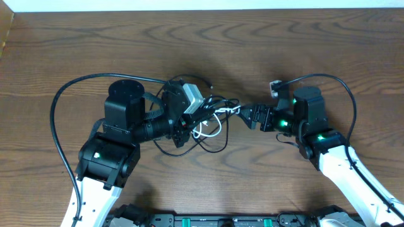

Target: Untangle cables

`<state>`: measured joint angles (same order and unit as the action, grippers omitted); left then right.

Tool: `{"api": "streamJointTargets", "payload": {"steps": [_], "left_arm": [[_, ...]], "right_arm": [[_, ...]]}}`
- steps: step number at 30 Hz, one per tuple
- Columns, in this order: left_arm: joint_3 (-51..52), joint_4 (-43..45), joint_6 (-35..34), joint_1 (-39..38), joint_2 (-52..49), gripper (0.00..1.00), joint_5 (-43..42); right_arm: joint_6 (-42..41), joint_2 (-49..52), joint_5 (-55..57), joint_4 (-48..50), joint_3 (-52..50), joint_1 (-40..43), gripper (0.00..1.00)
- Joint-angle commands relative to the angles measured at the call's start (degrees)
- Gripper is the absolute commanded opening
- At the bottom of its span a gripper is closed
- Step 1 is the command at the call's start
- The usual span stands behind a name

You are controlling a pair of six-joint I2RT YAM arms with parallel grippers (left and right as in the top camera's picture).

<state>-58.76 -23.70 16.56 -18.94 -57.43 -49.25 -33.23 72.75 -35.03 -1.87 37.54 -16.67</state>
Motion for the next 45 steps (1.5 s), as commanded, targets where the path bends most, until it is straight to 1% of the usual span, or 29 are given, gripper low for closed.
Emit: {"api": "streamJointTargets", "payload": {"steps": [1,2,6,9,11,12,15,18,21,22,24,26,28,29,30,32,33,37,38,41,45], "left_arm": [[-1.46,-0.48,0.55,0.11,0.22,0.08,-7.8],[-1.46,-0.98,0.57,0.11,0.22,0.08,-7.76],[-1.46,-1.49,0.59,0.11,0.2,0.08,-7.74],[-1.46,-1.4,0.68,0.13,0.2,0.08,-7.5],[-1.46,-0.57,0.76,0.11,0.22,0.08,-5.22],[-1.46,0.22,0.7,0.11,0.22,0.08,-4.24],[-1.46,3.34,-2.93,0.11,0.22,0.07,-4.04],[-1.46,7.08,-8.61,0.13,0.22,0.07,-4.02],[-1.46,10.38,-13.49,0.13,0.22,0.07,-2.4],[-1.46,12.26,-17.77,0.13,0.28,0.08,1.64],[-1.46,14.08,-22.18,0.13,0.33,0.07,7.65],[-1.46,15.69,-28.61,0.13,0.33,0.08,17.53],[-1.46,16.11,-32.98,0.13,0.31,0.07,25.68],[-1.46,16.11,-33.92,0.13,0.31,0.08,27.67],[-1.46,16.11,-36.68,0.13,0.31,0.08,33.11],[-1.46,16.11,-39.15,0.13,0.26,0.08,37.9],[-1.46,16.11,-39.95,0.13,0.24,0.08,38.93],[-1.46,16.09,-48.7,0.13,-0.57,0.07,44.04],[-1.46,16.11,-50.71,0.13,-0.92,0.07,44.0],[-1.46,15.41,-60.83,0.11,-2.54,0.08,43.91],[-1.46,15.02,-68.5,0.11,-3.69,0.08,43.91]], "right_arm": [[-1.49,-0.09,-13.42,7.61,0.22,0.13,0.92],[-2.08,-0.11,-14.45,8.98,0.22,0.13,0.92],[-3.91,-0.11,-24.44,20.72,0.22,0.13,0.93],[-4.63,-0.09,-24.68,24.85,0.22,0.13,0.94],[-4.61,-0.09,-22.69,25.42,0.22,0.13,0.96],[-4.63,-0.09,-21.03,25.18,0.22,0.13,0.99],[-4.61,-0.09,-19.96,23.56,0.22,0.11,0.99],[-4.59,-0.09,-19.02,18.32,0.22,0.09,0.99],[-4.42,-0.09,-15.19,9.53,0.22,0.09,0.99],[-4.39,-0.09,-13.53,6.16,0.22,0.09,0.99],[-4.39,-0.09,-10.69,0.35,0.22,0.09,0.99],[-4.33,-0.09,-8.94,-5.14,0.22,0.07,0.99],[-3.02,-0.09,-9.05,-7.34,0.22,0.07,0.99],[-2.67,-0.09,-9.09,-7.91,0.22,0.07,0.99],[-2.58,-0.09,-9.66,-8.48,0.22,0.07,0.99],[-1.77,-0.09,-12.68,-7.56,0.22,0.09,0.99],[-1.81,-0.09,-13.35,-7.06,0.22,0.09,0.99],[-2.56,-0.09,-20.09,-0.46,0.22,0.07,0.99],[-3.69,-0.09,-21.46,2.05,0.22,0.07,0.99],[-10.34,-0.09,-22.8,11.65,0.22,0.07,0.99],[-18.45,-0.09,-22.69,22.56,0.22,-0.2,0.99]]}}
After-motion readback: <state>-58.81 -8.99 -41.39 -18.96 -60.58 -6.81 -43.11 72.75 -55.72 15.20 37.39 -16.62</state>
